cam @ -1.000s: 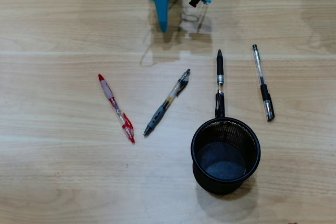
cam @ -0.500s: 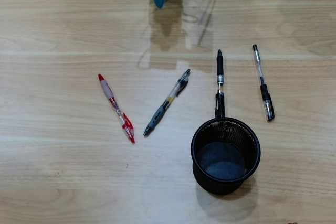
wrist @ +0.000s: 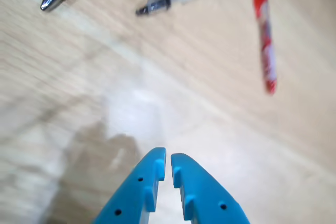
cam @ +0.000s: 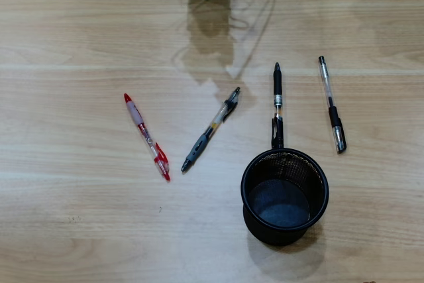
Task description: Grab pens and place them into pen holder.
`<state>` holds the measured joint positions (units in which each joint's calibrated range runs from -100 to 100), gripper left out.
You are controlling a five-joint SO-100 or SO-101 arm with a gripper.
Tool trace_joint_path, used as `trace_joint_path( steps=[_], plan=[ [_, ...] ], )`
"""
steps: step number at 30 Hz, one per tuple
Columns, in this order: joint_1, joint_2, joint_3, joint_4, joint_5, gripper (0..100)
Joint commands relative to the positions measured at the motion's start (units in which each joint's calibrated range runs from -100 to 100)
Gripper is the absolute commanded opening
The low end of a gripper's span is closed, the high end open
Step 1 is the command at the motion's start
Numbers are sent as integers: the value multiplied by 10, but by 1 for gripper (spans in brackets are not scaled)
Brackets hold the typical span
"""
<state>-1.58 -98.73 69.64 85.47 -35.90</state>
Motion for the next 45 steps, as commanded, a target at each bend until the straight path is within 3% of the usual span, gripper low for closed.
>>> trace_joint_path(
  steps=[1, 18, 23, 29, 45],
  plan=[
    [8, 8, -31, 39, -39, 2],
    [14, 33, -49, 27, -50, 2],
    [14, 219, -125, -50, -48, 2],
    [22, 406, -242, -60, -51, 2],
    [63, 680, -287, -253, -48, 2]
  ],
)
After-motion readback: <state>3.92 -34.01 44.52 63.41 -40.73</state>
